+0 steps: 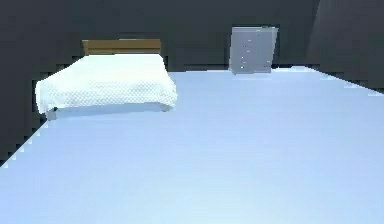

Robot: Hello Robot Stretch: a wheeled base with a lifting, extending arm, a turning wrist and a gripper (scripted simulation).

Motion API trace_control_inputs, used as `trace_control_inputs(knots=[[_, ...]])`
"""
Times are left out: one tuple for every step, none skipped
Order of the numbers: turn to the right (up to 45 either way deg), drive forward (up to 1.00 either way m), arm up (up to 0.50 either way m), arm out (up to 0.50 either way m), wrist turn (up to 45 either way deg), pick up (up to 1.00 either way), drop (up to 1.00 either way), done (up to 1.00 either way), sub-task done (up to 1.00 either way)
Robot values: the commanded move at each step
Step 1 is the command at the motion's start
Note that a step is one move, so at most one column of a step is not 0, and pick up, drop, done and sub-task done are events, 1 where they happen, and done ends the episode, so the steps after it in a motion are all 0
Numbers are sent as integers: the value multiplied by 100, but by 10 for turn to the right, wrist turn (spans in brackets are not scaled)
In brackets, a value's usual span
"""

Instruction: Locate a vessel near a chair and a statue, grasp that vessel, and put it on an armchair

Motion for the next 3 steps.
trace_control_inputs(knots=[[-450, 0, 0, 0, 0, 0, 0, 0, 0], [-420, 0, 0, 0, 0, 0, 0, 0, 0], [0, 50, 0, 0, 0, 0, 0, 0, 0]])
